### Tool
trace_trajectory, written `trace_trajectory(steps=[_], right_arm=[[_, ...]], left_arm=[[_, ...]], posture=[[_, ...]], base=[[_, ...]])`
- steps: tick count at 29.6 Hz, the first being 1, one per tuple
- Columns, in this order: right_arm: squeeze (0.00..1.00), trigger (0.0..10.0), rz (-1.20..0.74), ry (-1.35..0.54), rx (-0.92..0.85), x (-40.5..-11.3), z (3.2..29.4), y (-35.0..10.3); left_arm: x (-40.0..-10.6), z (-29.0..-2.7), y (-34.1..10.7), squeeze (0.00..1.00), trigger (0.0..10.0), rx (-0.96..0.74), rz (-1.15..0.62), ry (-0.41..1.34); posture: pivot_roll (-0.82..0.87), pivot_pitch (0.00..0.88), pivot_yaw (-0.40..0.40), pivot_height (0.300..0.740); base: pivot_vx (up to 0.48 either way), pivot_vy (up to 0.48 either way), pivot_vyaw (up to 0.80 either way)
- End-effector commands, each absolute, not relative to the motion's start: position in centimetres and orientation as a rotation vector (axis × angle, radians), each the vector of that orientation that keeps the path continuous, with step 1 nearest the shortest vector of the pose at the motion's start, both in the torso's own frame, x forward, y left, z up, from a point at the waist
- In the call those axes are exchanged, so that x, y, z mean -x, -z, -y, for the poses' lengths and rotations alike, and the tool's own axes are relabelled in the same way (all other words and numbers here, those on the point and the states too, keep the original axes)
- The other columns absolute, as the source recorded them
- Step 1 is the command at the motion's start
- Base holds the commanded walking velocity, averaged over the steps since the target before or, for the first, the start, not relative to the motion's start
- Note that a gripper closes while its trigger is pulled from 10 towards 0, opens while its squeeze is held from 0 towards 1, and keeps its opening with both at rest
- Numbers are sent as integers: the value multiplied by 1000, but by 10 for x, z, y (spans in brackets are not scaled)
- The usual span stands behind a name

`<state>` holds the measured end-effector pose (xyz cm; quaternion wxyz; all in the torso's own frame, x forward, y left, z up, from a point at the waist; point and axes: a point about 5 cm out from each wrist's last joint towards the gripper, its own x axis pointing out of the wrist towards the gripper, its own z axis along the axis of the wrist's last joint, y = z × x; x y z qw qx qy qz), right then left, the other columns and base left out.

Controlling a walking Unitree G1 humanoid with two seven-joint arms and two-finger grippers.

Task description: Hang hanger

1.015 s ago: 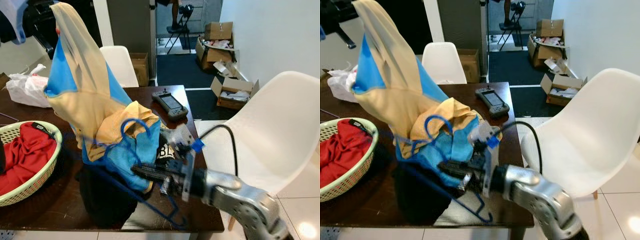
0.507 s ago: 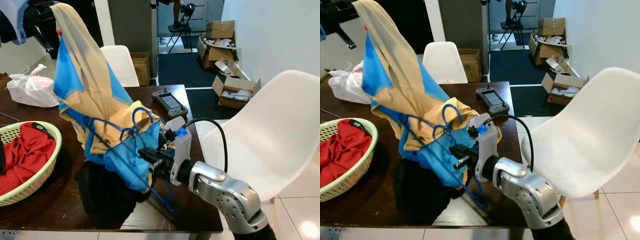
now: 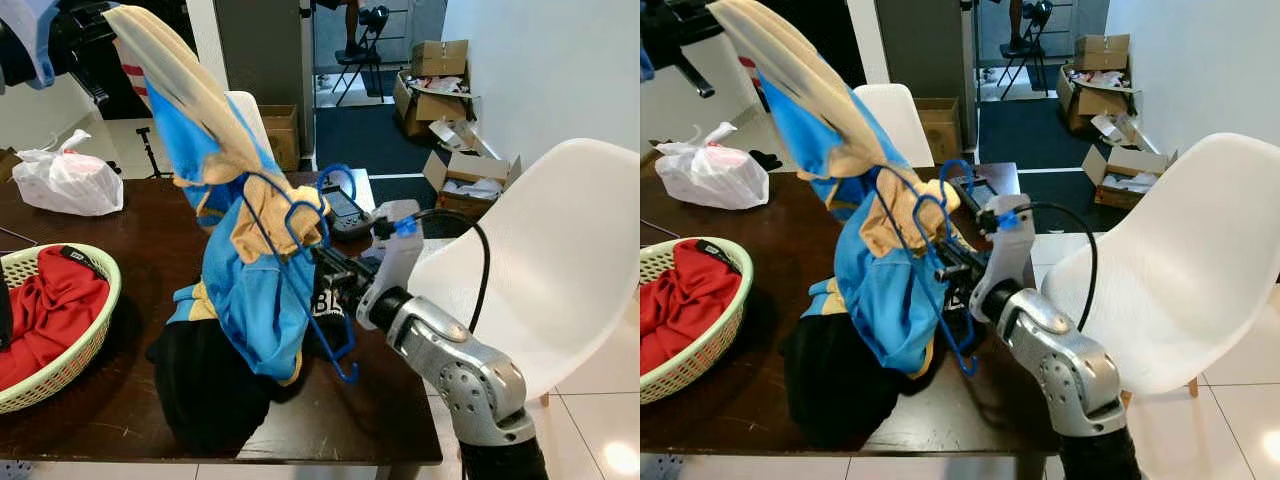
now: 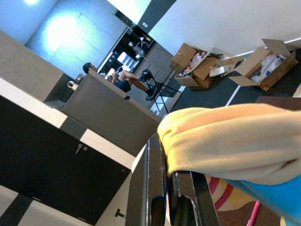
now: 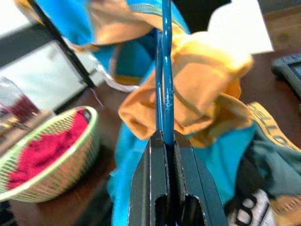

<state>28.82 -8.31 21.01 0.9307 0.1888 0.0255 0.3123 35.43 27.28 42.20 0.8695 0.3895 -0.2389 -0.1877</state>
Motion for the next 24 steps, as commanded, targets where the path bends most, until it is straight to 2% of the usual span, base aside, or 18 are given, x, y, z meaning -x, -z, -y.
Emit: trace_trajectory(steps=[1,9,10,11,12,16,21,23,24], right_arm=[[0,10000,17,-675,-415,-283,86,-222],[0,10000,65,-788,-448,-269,102,-227],[0,10000,80,-814,-431,-262,116,-229],[0,10000,80,-814,-431,-262,116,-229],[0,10000,92,-832,-412,-257,127,-230],[0,10000,124,-782,-366,-253,160,-235],[0,10000,134,-721,-322,-251,182,-236],[0,10000,134,-721,-322,-251,182,-236],[0,10000,157,-667,-316,-253,194,-240]], left_arm=[[-352,-276,-428,0,0,-804,514,365],[-352,-278,-428,0,0,-814,508,356],[-352,-277,-428,0,0,-815,507,356],[-352,-277,-428,0,0,-815,507,356],[-352,-277,-428,0,0,-816,506,357],[-352,-276,-429,0,0,-816,507,360],[-353,-274,-429,0,0,-816,510,368],[-353,-274,-429,0,0,-816,510,368],[-353,-273,-429,0,0,-813,512,374]], posture=[[73,8,110,740],[72,6,112,740],[70,5,114,740],[70,5,114,740],[70,5,114,740],[65,0,119,740],[64,0,120,740],[64,0,120,740],[64,0,120,740]], base=[[0,0,0],[0,0,0],[0,0,0],[0,0,0],[0,0,0],[0,0,0],[0,0,0],[0,0,0],[0,0,0]])
